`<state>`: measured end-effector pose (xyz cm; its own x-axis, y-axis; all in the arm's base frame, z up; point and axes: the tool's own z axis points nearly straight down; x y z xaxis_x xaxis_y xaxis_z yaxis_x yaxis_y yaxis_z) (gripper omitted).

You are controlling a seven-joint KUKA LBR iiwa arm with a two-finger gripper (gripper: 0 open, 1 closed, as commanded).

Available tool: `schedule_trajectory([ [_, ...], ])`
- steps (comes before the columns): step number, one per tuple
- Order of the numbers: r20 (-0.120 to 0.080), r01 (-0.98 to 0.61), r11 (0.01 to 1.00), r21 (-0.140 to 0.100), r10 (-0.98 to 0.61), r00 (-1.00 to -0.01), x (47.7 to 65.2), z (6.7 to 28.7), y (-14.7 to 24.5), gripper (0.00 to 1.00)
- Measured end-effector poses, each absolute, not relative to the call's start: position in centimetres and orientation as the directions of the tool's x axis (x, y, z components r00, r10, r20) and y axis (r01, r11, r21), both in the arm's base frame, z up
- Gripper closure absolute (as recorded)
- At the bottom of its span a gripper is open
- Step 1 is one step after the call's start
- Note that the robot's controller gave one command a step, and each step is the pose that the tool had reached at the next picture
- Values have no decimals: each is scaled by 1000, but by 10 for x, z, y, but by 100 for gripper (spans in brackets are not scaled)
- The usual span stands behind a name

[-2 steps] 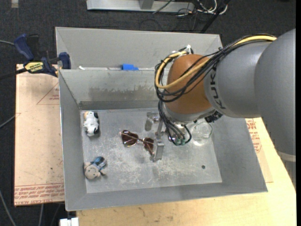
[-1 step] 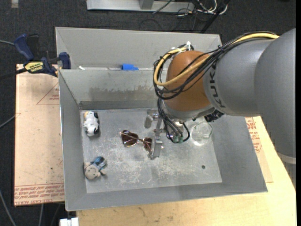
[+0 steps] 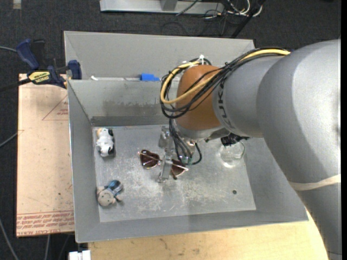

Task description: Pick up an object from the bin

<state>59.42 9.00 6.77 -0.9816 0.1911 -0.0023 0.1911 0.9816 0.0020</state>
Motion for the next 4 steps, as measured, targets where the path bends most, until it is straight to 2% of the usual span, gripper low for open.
schedule_trajectory([
  [1,-3,158,988,1,158,-987,596,70,100,100],
  [3,1,157,988,0,157,-988,594,73,99,100],
  [4,1,157,988,1,157,-988,595,85,99,100],
])
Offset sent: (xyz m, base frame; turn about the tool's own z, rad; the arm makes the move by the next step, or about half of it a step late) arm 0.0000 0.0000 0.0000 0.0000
